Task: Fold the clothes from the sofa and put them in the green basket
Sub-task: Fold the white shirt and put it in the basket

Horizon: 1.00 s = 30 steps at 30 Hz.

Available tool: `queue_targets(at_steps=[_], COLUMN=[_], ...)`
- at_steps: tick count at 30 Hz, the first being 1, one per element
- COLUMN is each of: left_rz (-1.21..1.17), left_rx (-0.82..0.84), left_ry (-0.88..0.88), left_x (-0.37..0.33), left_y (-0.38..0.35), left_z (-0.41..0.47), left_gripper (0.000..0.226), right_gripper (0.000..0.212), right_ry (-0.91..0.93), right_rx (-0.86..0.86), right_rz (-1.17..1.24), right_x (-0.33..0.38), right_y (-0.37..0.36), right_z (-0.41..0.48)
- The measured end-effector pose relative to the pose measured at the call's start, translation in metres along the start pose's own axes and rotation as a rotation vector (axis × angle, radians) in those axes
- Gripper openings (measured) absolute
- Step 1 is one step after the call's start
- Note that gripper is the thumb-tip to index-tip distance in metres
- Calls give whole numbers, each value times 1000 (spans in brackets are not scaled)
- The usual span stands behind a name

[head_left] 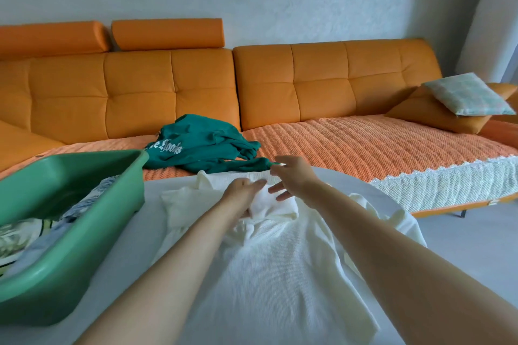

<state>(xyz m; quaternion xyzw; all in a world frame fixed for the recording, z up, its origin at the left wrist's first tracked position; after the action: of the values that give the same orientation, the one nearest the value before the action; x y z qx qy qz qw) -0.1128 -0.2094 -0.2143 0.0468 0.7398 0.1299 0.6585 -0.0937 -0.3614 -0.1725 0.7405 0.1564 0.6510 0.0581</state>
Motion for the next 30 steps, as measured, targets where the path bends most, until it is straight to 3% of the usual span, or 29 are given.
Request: queue_targets(at_steps=[3, 5, 7, 9, 11, 14, 20, 25, 30], left_rz=[306, 557, 834, 1019, 1145, 1211, 1193, 993, 673], left_rx=[-88, -132, -223, -134, 104, 261, 167, 123, 378], left_ry=[-43, -191, -443, -647, -628, -479, -554, -686, -523], left_x=[14, 9, -3, -8, 4, 23, 13, -16, -36], left_y=[14, 15, 8, -6, -22, -29, -17, -49, -121], left_z=[0, -1, -6, -9, -9, -8, -12, -29, -56], left_gripper=[58, 60, 47, 38, 43, 53, 47, 40, 22], right_gripper=[42, 39, 41, 42, 48, 57, 46, 36, 30], right_ry=[131, 166, 149, 182, 195, 132, 154, 152, 68], right_rx=[-119, -25, 92, 157, 204, 244, 54, -108, -221], right_rz=[-556, -746, -959, -1167, -1260, -1237, -1003, -858, -834], right_x=[-10, -22, -37, -48, -56, -62, -42, -39, -53], right_y=[0, -6, -13, -17, -18, -16, 33, 95, 146], right_z=[1, 1, 4, 5, 5, 5, -9, -32, -58])
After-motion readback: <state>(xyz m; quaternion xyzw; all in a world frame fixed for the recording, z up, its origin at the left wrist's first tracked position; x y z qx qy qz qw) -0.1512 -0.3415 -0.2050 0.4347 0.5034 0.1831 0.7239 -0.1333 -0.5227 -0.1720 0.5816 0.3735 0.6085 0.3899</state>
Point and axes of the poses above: each hand's wrist, its own z-axis towards the middle knuckle, its own y-axis out of the back of the hand, x = y × z, the point moved 4 cm from there along z, towards the middle knuckle, and after that the axes turned 7 degrees about -y, right-handed, at the moved point
